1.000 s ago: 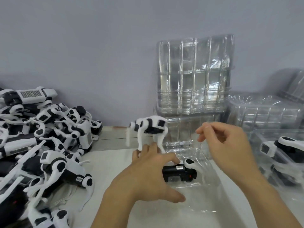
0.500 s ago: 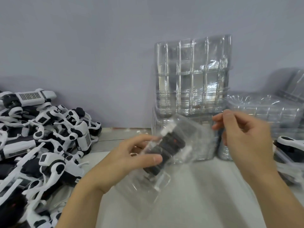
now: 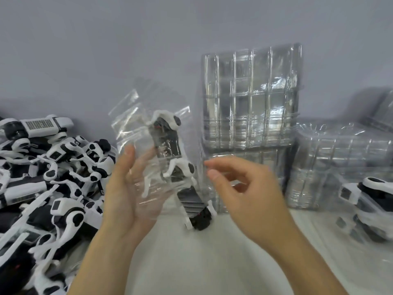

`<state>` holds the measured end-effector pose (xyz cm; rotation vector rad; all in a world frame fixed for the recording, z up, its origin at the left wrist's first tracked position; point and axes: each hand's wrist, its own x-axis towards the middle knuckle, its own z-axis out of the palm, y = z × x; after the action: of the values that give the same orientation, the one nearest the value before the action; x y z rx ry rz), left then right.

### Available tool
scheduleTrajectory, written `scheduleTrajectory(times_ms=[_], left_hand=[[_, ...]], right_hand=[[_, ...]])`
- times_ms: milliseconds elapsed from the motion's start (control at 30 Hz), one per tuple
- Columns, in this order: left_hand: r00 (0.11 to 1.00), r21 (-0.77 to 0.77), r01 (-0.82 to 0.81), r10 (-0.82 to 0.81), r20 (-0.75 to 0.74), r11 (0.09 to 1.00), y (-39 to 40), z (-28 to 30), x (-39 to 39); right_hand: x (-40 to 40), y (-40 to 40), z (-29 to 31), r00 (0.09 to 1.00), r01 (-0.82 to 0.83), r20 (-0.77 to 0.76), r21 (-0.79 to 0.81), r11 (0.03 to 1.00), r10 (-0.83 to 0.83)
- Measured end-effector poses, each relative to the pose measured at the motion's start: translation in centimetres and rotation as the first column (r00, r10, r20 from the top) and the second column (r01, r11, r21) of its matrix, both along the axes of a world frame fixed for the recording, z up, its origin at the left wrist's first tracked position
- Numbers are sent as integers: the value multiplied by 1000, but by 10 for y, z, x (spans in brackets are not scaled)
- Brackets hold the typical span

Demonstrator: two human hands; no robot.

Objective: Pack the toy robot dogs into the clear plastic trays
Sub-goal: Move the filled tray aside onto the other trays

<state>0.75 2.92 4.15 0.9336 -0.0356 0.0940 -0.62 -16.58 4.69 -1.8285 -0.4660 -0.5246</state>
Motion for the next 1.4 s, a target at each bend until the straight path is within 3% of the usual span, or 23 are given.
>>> scheduleTrajectory(times_ms=[100,267,467,1033,1200,1300,1400], left_hand=[[994,-92,88,-82,69,992,-3,5,-4],[985,-103,167,-162,57,981,-13,0,-5],[975,-235,221,-215,52,947,-18,-7,-1],[956,-205,293,-292,33,934,-20,-7,-1],[975,-91,220,-220,18,971,-20,-5,-6],[978,-19,209,-209,-1,978,-22,0,-9],[977,171,203,-212,35,964,-25,2,-10]], right_hand=[[-4,20,-5,998,-58,28,23,998,57],[-6,26,-1,984,11,179,32,999,-17],[-6,22,-1,987,-2,161,11,1000,0],[-4,17,-5,984,92,159,-84,992,-78],[-4,3,-2,995,13,100,-117,993,-2],[-3,-2,3,988,46,147,17,999,-48],[-1,-4,9,975,85,195,131,988,-110]])
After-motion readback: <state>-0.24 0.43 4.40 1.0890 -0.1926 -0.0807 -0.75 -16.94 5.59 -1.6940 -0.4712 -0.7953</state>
